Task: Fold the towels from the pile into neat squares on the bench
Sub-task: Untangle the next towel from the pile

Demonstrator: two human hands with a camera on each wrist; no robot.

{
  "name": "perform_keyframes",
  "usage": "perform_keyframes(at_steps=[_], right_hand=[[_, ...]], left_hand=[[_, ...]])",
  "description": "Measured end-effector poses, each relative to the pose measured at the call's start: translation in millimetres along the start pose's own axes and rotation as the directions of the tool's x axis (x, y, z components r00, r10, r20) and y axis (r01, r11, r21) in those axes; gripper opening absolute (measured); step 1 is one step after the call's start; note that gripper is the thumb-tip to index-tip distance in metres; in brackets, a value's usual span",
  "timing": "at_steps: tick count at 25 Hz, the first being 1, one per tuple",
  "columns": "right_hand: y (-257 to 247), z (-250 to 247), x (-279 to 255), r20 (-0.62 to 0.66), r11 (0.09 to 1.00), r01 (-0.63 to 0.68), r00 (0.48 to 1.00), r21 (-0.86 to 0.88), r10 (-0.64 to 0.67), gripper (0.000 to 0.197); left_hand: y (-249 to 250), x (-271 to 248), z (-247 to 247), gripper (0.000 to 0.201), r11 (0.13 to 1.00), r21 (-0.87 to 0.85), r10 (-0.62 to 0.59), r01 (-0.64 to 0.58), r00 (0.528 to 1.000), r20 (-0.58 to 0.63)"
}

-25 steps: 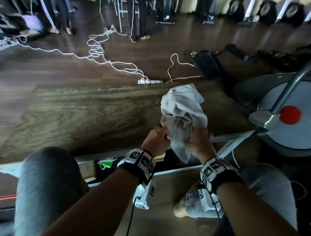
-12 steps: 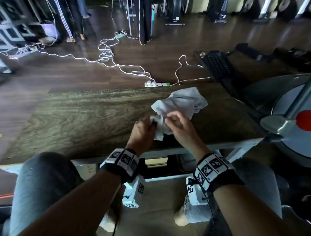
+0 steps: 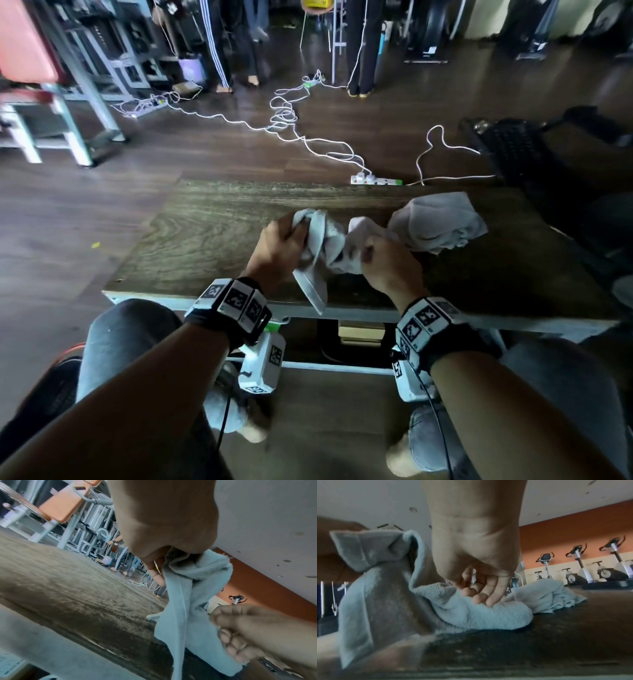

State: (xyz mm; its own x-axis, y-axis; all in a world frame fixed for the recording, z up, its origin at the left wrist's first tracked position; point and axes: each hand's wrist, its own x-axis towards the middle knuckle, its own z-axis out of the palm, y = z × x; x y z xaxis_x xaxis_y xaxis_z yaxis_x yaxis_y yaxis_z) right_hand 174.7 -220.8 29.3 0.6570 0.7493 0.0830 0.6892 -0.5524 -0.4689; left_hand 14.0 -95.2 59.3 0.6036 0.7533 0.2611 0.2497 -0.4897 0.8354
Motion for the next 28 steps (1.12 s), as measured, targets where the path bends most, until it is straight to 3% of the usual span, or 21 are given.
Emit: perform_keyframes(at_steps=[3,7,9,11,14,17,19,21,22,24,26,27,28], right_hand=[[-34,-9,11,-0.076,0.962,0.065,0.996,0.267,-0.047,0.007],[-67,-20,9,-0.073,0.858,0.285,0.957,0.427,-0.282,0.010],[-64,-16,2,0.044,0.848,0.258,0.949,0.464,-0.312,0.019],[-55,-14,-10,0.118,0.865,0.158,0.963,0.477,-0.241,0.021],[-45,-10,-25,0.135,0.781,0.090,0.967,0.619,-0.218,0.036],[-45,-5,-29,0.117,0.778,0.109,0.966,0.619,-0.229,0.049],[-44,-5,-23,0.084,0.811,0.088,0.982,0.578,-0.167,0.048],[-46,-15,-20,0.100,0.858,0.042,0.989,0.512,-0.108,0.061],[-47,-19,-18,0.103,0.855,0.038,0.989,0.517,-0.106,0.058],[-50,-26,-15,0.024,0.838,0.136,0.984,0.529,-0.175,0.021],[-56,-33,-12,-0.086,0.844,0.190,0.982,0.501,-0.170,0.018],[-58,-35,-10,-0.121,0.823,0.153,0.987,0.547,-0.103,0.019],[-61,-39,-7,-0.138,0.745,0.097,0.990,0.660,-0.007,0.019]], left_hand=[[-11,-1,-11,0.027,0.998,-0.010,-0.064,0.064,0.998,-0.023],[-13,-6,-10,0.037,0.989,-0.073,-0.126,0.127,0.992,0.022],[-13,-11,-9,0.033,0.973,-0.168,-0.151,0.157,0.987,0.048],[-11,-15,-7,0.036,0.935,-0.277,-0.209,0.220,0.975,0.070],[0,-13,-3,0.045,0.818,-0.421,-0.387,0.392,0.916,0.100],[13,-11,-1,0.039,0.705,-0.535,-0.385,0.466,0.885,0.263],[19,-12,-2,0.027,0.719,-0.546,-0.310,0.430,0.901,0.303],[18,-11,-4,0.021,0.779,-0.523,-0.266,0.346,0.937,0.225],[15,-10,-5,0.023,0.802,-0.507,-0.267,0.316,0.949,0.169],[10,-7,-9,0.026,0.808,-0.510,-0.297,0.295,0.952,0.080],[5,-7,-17,0.030,0.806,-0.518,-0.296,0.288,0.953,0.069],[3,-8,-22,0.028,0.828,-0.487,-0.278,0.277,0.958,0.072],[3,-9,-28,0.023,0.865,-0.421,-0.270,0.272,0.961,0.066]])
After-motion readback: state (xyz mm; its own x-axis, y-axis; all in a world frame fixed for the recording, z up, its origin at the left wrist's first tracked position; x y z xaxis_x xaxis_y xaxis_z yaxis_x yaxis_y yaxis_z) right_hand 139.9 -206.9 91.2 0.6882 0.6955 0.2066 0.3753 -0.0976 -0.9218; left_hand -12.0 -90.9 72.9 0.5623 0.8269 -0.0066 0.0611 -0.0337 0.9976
